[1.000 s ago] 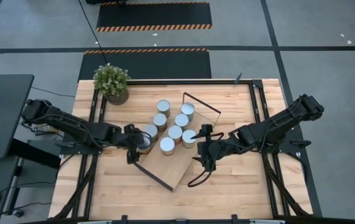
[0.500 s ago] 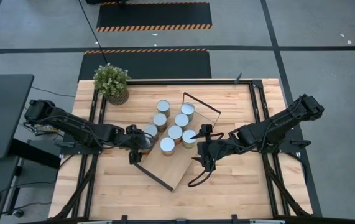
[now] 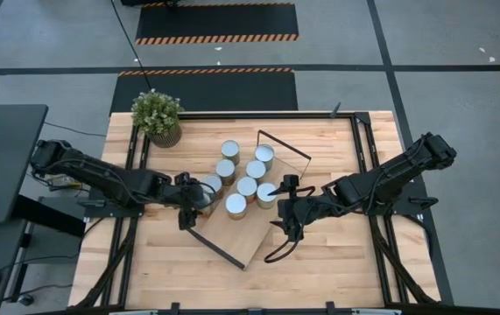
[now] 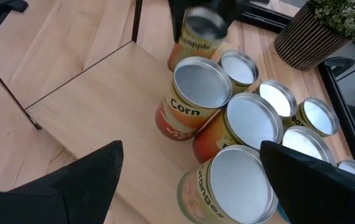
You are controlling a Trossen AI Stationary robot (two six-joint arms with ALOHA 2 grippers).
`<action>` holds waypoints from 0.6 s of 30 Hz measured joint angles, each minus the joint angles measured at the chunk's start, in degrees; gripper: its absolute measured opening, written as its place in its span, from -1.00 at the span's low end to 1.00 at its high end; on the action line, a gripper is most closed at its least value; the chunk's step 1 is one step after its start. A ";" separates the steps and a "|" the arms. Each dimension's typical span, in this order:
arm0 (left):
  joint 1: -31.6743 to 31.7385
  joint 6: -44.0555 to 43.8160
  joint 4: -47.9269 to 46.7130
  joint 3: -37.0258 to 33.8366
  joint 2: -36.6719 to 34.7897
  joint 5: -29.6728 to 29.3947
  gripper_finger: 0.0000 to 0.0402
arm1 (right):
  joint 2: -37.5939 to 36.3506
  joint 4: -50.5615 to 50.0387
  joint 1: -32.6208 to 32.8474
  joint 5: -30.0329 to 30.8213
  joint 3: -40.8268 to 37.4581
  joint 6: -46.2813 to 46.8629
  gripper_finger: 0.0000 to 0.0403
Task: Pick and place cans onto a shelf
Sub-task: Put the left canned pineapple on the shelf
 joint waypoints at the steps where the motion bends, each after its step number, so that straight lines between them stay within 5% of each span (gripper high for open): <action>1: 0.00 -0.02 -1.51 1.11 -0.47 0.11 0.50 | 0.00 0.06 0.00 0.02 0.00 0.02 0.92; 12: 0.00 0.81 -13.61 15.01 -2.13 -1.07 0.51 | 0.00 1.26 -0.07 1.86 0.00 0.11 0.92; 18: -0.04 5.16 -11.93 21.58 -2.13 -3.83 0.51 | 0.00 7.10 -0.63 1.88 0.00 -0.57 0.92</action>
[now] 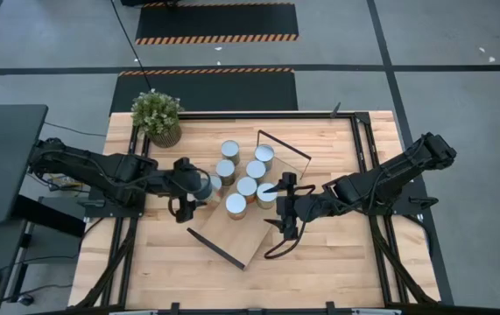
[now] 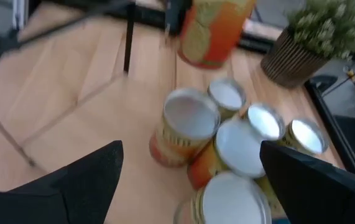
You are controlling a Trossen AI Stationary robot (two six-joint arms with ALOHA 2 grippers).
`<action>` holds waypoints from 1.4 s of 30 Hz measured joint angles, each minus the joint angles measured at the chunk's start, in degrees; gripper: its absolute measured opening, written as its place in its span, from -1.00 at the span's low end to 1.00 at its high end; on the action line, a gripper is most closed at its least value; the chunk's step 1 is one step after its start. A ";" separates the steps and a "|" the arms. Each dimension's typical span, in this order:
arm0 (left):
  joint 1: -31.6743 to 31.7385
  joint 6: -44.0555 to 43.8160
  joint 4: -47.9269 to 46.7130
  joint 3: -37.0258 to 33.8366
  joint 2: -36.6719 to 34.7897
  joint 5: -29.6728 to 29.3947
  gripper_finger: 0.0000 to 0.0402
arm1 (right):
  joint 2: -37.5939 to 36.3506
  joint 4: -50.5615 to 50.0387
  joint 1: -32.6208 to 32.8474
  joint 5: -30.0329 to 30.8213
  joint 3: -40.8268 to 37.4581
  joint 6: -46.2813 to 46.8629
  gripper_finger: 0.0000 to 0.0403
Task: Pick and place cans onto a shelf
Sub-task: Put the left canned pineapple on the shelf
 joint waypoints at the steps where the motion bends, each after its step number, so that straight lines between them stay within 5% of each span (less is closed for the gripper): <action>1: 0.00 1.03 1.15 0.51 0.00 -1.35 0.51 | 0.00 1.59 -0.39 0.00 0.00 -0.39 0.92; 16: 0.49 7.27 22.57 0.73 6.08 -10.67 0.52 | 0.04 15.68 -4.92 6.05 0.00 -9.21 0.92; 42: 2.69 7.18 41.79 0.78 10.50 -11.20 0.52 | 4.21 24.12 -5.55 16.21 0.03 -21.82 0.92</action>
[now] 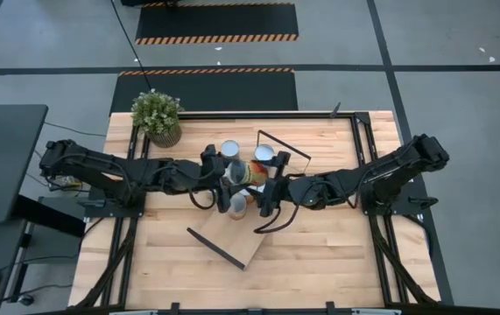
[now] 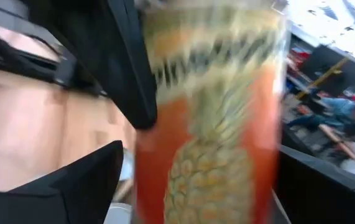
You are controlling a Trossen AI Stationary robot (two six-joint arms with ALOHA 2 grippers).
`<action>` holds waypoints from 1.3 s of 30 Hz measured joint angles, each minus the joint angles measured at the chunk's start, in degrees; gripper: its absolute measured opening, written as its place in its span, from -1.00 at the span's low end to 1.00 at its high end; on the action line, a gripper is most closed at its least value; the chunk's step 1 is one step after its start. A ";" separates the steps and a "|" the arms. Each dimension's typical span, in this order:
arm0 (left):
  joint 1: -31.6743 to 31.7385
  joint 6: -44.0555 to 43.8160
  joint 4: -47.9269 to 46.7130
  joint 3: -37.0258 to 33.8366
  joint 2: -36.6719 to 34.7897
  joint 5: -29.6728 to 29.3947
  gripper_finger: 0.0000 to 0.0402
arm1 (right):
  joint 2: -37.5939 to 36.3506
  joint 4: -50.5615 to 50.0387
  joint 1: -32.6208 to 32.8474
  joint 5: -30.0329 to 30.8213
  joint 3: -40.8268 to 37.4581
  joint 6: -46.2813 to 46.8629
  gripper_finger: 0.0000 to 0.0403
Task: Pick and place cans onto a shelf
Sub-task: Put the left canned pineapple on the shelf
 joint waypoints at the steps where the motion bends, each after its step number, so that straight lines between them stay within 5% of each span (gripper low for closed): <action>1: -0.02 0.12 0.21 0.00 0.08 0.04 0.52 | 0.39 0.70 -0.01 0.83 -0.03 -0.29 0.92; 14: 0.06 2.86 0.13 -0.02 0.08 1.13 0.54 | 0.57 2.35 0.36 2.34 -0.05 -2.14 0.54; 31: 0.07 9.01 1.09 0.02 0.10 1.96 0.58 | -0.35 1.92 1.52 3.53 -0.05 -3.33 0.60; 39: 0.04 11.86 -0.43 -0.09 0.04 2.27 0.96 | -0.43 1.70 1.61 2.68 -0.05 -0.97 0.60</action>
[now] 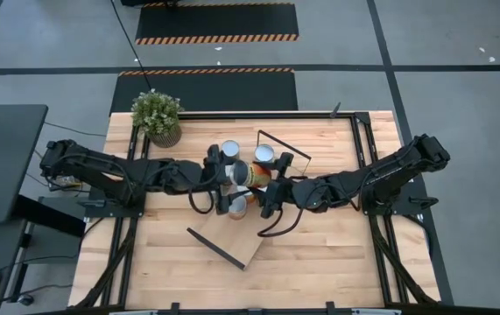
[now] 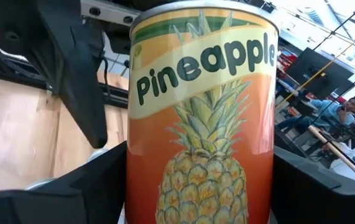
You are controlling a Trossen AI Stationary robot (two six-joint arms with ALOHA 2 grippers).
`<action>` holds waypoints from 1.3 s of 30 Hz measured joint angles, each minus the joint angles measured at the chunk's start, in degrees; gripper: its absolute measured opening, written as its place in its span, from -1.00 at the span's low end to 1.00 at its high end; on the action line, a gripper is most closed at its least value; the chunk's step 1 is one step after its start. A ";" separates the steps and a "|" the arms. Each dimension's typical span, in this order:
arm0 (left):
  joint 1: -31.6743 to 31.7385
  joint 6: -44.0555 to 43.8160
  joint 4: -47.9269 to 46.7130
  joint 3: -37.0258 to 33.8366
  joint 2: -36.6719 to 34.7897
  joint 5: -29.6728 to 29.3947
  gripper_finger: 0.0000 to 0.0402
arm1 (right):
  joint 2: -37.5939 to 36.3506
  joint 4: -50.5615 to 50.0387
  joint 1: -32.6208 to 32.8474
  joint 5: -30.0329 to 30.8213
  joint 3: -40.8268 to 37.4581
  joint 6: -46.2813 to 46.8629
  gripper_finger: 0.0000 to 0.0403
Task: Pick and place cans onto a shelf
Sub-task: Put the left canned pineapple on the shelf
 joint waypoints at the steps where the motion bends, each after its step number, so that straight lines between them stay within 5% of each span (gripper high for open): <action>1: 0.02 -0.07 -0.16 0.00 0.00 -0.09 0.95 | 0.00 -0.12 -0.01 0.02 0.00 -0.02 0.60; 8: -0.06 3.93 -3.35 0.09 -2.88 -3.60 0.95 | -2.20 -6.37 0.76 2.68 0.00 1.98 0.60; 15: 0.08 3.25 -10.26 -0.29 -5.83 2.54 0.96 | -5.49 -19.12 3.02 3.46 -0.06 13.20 0.60; 25: 0.02 -0.04 -4.20 -7.98 -6.52 6.13 0.96 | -5.90 -17.94 5.49 7.11 -7.55 19.04 0.60; 39: 4.66 -4.38 17.00 -11.67 -2.24 2.21 0.96 | -6.64 17.27 7.08 0.29 -17.60 3.40 0.60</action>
